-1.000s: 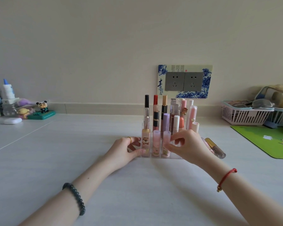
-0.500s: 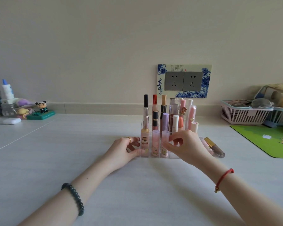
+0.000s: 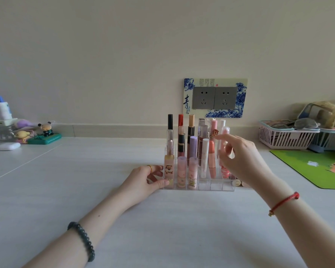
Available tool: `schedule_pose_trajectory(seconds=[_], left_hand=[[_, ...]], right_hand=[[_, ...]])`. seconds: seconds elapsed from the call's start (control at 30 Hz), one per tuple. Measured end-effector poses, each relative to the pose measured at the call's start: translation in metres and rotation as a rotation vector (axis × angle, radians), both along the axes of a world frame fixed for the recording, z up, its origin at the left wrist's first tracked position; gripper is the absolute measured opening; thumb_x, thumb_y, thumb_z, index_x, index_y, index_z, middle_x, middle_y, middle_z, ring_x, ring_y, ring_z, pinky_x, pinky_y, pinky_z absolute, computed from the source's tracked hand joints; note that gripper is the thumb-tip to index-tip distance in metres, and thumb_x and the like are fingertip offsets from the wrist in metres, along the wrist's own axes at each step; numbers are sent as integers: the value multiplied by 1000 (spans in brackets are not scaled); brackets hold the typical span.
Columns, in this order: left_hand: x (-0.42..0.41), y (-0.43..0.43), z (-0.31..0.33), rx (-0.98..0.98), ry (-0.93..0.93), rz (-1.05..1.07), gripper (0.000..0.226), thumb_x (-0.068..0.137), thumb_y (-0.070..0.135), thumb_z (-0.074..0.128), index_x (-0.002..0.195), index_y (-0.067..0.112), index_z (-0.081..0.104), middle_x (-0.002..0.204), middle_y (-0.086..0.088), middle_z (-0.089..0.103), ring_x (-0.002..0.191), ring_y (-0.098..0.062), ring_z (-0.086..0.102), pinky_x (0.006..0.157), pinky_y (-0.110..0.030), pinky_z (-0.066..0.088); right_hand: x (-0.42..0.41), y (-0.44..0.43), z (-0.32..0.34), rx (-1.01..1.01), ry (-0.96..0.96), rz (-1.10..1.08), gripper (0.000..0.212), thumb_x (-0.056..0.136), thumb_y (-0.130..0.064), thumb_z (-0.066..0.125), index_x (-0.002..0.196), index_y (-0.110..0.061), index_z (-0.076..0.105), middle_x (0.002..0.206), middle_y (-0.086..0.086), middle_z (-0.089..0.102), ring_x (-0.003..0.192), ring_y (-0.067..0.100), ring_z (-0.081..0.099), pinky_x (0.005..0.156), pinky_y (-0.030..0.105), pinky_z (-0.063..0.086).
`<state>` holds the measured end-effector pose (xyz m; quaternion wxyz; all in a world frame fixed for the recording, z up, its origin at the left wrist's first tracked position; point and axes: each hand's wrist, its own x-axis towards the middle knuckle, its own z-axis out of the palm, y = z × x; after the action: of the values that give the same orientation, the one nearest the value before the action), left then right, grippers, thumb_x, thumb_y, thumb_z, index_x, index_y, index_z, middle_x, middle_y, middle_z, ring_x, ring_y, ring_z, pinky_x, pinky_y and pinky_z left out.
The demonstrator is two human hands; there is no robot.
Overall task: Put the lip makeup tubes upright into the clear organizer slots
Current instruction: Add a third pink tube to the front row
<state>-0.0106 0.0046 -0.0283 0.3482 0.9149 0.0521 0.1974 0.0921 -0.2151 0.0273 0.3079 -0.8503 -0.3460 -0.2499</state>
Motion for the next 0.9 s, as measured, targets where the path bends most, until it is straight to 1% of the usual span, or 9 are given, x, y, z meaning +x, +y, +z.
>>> schedule_pose_trajectory(seconds=[0.07,0.17,0.3,0.4,0.47,0.57,0.7,0.8,0.9], left_hand=[[0,0,0,1,1,4,37,79,27,69,114,17,61,88,7,65,87,-24,64,75,-23,46],[0,0,0,8,-3,4,36,79,27,68,113,17,62,82,13,62,79,-19,61,69,-16,43],[0,0,0,9,-3,0,36,79,27,69,113,16,62,84,11,63,80,-20,62,69,-17,44],[0,0,0,13,-5,-3,35,79,26,68,112,16,62,82,14,62,74,-14,57,63,-9,40],[0,0,0,11,-6,-5,34,79,25,68,111,16,63,80,17,60,72,-12,56,61,-7,39],[0,0,0,13,-5,-3,34,79,25,68,111,15,63,81,15,61,74,-13,57,61,-6,39],[1,1,-1,16,0,4,36,79,27,68,113,15,62,89,10,65,79,-17,61,65,-10,41],[1,1,-1,24,2,16,37,79,28,68,113,16,62,82,14,62,75,-13,58,63,-8,39],[1,1,-1,23,3,12,38,79,28,68,114,15,62,87,11,64,78,-15,60,66,-11,41]], right_hand=[[1,1,-2,-38,-23,-9,41,87,-10,48,125,-25,50,80,1,52,71,13,46,62,21,35],[1,3,-4,-84,-49,-15,43,88,-10,45,129,-26,47,84,-1,47,81,13,43,70,23,36],[0,5,-4,-125,-62,-29,44,88,-9,45,129,-24,47,93,3,49,92,19,48,76,29,43],[0,4,-3,-133,-87,-39,42,87,-10,46,127,-23,49,88,0,44,86,15,42,74,26,40],[0,2,-1,-123,-86,-41,40,86,-12,49,124,-23,52,86,0,45,85,14,42,73,24,39],[-1,-1,1,-63,-85,-49,32,85,-17,56,116,-20,60,84,0,46,83,16,43,71,24,35],[0,-2,1,7,-104,-55,20,83,-19,61,102,-16,68,81,0,45,80,16,42,68,23,31],[1,-2,1,18,-108,-61,18,82,-20,62,98,-15,69,80,0,45,79,16,42,67,23,31],[2,-1,0,29,-110,-62,18,83,-20,61,98,-15,69,80,1,46,78,17,43,66,23,31]])
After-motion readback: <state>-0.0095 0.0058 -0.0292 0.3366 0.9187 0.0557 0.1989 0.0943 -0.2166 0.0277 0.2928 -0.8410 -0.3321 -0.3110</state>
